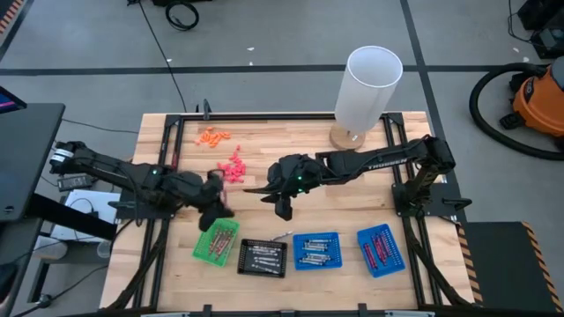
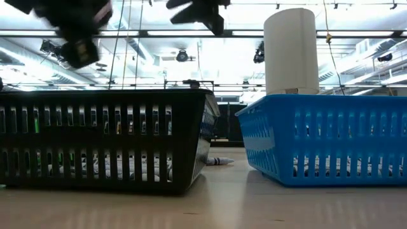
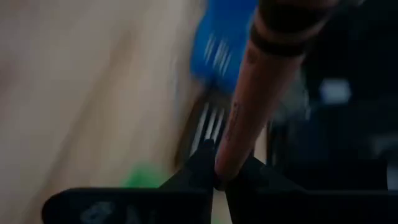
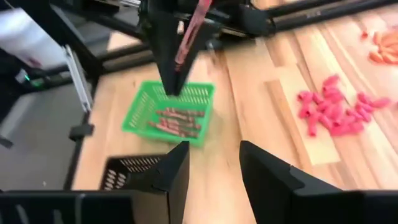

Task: Sort crayons
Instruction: Put the pink crayon into the green basket

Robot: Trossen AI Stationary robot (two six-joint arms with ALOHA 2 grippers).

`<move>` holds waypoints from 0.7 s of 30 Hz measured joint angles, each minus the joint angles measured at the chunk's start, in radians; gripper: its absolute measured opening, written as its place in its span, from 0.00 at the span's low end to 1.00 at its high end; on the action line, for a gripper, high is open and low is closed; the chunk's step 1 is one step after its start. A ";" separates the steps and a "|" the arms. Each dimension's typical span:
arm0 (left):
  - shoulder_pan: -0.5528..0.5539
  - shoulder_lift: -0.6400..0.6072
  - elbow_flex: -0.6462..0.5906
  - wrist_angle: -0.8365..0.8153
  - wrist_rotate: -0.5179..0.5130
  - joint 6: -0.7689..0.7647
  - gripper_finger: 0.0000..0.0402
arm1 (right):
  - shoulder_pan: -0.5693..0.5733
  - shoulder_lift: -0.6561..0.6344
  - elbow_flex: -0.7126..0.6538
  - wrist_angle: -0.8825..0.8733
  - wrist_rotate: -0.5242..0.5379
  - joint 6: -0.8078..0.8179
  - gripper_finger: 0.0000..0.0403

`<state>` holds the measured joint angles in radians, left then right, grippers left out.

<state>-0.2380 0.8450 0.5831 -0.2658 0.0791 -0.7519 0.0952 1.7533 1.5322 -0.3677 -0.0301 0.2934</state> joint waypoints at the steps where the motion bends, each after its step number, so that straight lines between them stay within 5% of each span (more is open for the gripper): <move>1: -0.006 -0.001 -0.001 -0.061 0.032 -0.032 0.08 | 0.000 0.000 0.000 -0.011 0.001 -0.007 0.37; 9: -0.111 0.062 -0.001 -0.254 0.127 -0.256 0.08 | -0.001 0.001 0.000 -0.047 0.012 -0.061 0.37; 21: -0.238 0.227 -0.001 -0.228 0.210 -0.467 0.09 | -0.001 0.001 0.000 -0.056 0.013 -0.089 0.37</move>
<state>-0.4761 1.0724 0.5819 -0.4937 0.2893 -1.2188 0.0940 1.7538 1.5318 -0.4235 -0.0170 0.2047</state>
